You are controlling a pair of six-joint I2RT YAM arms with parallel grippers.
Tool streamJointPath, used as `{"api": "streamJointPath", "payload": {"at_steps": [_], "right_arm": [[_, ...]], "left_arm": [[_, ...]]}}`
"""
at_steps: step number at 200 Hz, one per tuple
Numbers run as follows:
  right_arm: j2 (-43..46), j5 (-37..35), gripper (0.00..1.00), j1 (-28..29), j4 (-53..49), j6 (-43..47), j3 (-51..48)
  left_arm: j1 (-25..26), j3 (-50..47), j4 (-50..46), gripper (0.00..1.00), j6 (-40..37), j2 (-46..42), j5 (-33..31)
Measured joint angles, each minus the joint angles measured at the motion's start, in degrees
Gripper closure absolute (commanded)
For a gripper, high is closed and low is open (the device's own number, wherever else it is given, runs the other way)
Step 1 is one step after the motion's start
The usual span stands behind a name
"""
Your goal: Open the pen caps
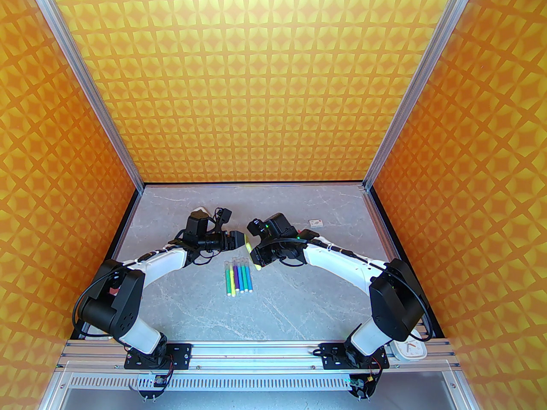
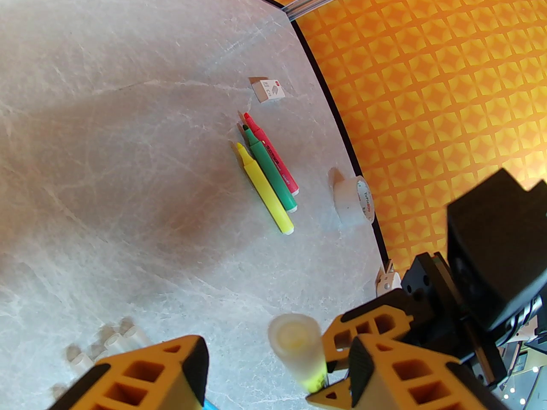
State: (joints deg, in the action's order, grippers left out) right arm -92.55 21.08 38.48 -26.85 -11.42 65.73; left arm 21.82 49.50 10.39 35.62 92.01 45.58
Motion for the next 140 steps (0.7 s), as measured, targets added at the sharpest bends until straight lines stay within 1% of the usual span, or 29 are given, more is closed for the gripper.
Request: {"api": "streamJointPath", "payload": {"at_steps": [37,75,126,140], "right_arm": [[0.0,0.6,1.00,0.0,0.2,0.2,0.0],[0.9,0.6,1.00,0.0,0.4,0.2,0.0],[1.8,0.6,1.00,0.0,1.1,0.2,-0.2],[1.8,0.6,1.00,0.0,1.1,0.2,-0.3]], "left_arm": [[0.0,0.2,2.2,0.54,1.7,0.1,0.9],[0.4,0.5,3.7,0.60,2.2,0.4,1.7],[0.7,0.5,4.4,0.74,3.0,0.8,2.6],[0.7,0.5,4.5,0.76,3.1,0.9,2.9]]}}
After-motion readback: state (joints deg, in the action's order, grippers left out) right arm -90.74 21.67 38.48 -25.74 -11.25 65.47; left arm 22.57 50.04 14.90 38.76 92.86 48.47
